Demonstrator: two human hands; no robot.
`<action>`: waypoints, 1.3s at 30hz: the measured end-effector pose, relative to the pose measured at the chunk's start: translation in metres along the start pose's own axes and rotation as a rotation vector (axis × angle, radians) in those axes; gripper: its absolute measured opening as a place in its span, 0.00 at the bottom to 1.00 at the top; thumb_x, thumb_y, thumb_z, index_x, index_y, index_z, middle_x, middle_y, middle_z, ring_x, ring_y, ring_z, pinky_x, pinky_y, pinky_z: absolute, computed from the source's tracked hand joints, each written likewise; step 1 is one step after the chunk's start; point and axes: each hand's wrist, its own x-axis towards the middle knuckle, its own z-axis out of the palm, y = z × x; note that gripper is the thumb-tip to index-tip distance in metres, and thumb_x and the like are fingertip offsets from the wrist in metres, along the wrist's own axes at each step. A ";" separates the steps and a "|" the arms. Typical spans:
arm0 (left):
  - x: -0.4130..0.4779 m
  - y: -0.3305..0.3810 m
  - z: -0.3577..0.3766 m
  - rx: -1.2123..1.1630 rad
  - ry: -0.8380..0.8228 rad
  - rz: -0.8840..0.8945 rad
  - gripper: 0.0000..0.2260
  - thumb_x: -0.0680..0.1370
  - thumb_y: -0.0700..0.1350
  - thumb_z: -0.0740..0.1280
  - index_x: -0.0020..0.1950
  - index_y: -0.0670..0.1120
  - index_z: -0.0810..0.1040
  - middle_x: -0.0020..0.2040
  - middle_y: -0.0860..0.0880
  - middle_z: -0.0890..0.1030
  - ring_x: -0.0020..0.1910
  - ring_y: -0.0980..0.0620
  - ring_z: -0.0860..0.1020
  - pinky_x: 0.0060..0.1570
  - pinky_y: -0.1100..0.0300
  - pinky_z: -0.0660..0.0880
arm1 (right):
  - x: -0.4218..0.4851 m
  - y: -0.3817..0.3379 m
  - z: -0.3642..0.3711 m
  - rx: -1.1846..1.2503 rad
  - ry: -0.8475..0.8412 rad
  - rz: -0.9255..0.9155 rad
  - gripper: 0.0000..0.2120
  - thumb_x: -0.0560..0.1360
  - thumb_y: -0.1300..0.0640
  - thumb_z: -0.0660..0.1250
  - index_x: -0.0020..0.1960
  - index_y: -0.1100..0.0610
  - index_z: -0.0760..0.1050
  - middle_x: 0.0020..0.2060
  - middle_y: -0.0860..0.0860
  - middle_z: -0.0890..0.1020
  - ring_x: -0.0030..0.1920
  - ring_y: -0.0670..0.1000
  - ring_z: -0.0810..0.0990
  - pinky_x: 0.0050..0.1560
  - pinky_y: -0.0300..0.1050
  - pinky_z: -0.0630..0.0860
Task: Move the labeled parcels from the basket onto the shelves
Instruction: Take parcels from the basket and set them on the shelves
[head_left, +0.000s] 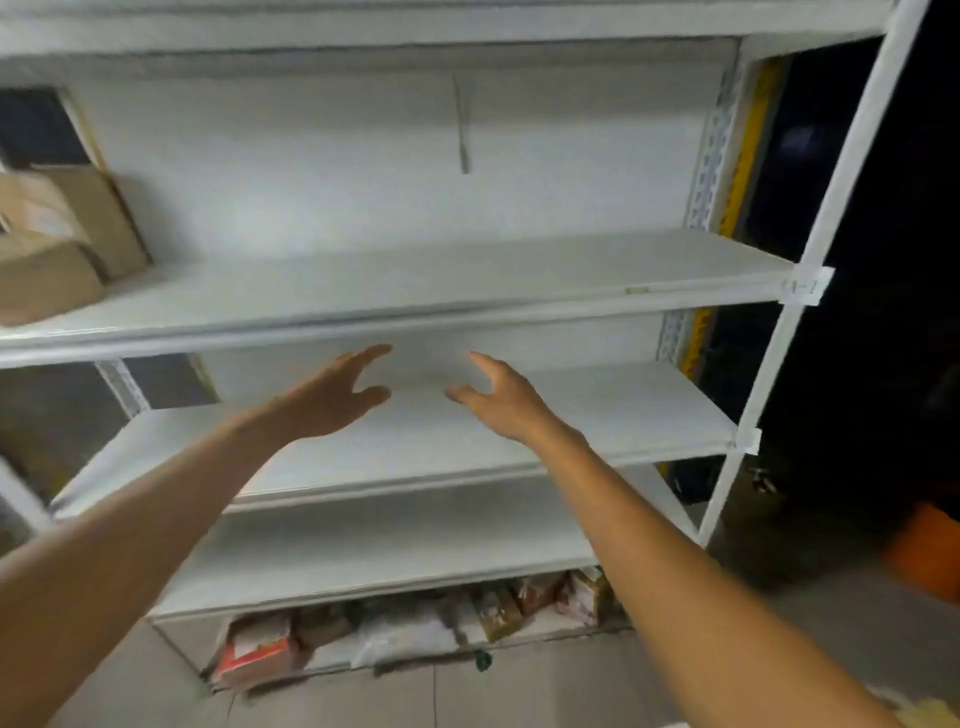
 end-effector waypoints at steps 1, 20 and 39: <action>-0.004 -0.016 -0.019 0.030 0.026 -0.018 0.26 0.81 0.44 0.62 0.77 0.47 0.57 0.76 0.44 0.61 0.74 0.45 0.61 0.71 0.55 0.57 | 0.016 -0.021 0.010 -0.029 0.008 -0.054 0.31 0.77 0.46 0.66 0.76 0.54 0.62 0.74 0.53 0.65 0.74 0.53 0.64 0.71 0.45 0.62; -0.050 -0.254 -0.230 0.143 0.337 -0.294 0.21 0.80 0.46 0.63 0.74 0.49 0.65 0.72 0.46 0.69 0.69 0.46 0.69 0.64 0.57 0.67 | 0.197 -0.258 0.192 -0.003 -0.225 -0.349 0.30 0.78 0.47 0.65 0.76 0.53 0.61 0.75 0.52 0.64 0.74 0.52 0.63 0.69 0.43 0.61; 0.025 -0.413 -0.296 -0.054 0.550 -0.538 0.26 0.81 0.50 0.61 0.77 0.51 0.57 0.76 0.49 0.62 0.73 0.47 0.64 0.70 0.49 0.63 | 0.408 -0.326 0.319 0.179 -0.411 -0.426 0.25 0.78 0.48 0.65 0.74 0.51 0.65 0.72 0.54 0.67 0.71 0.54 0.67 0.61 0.44 0.65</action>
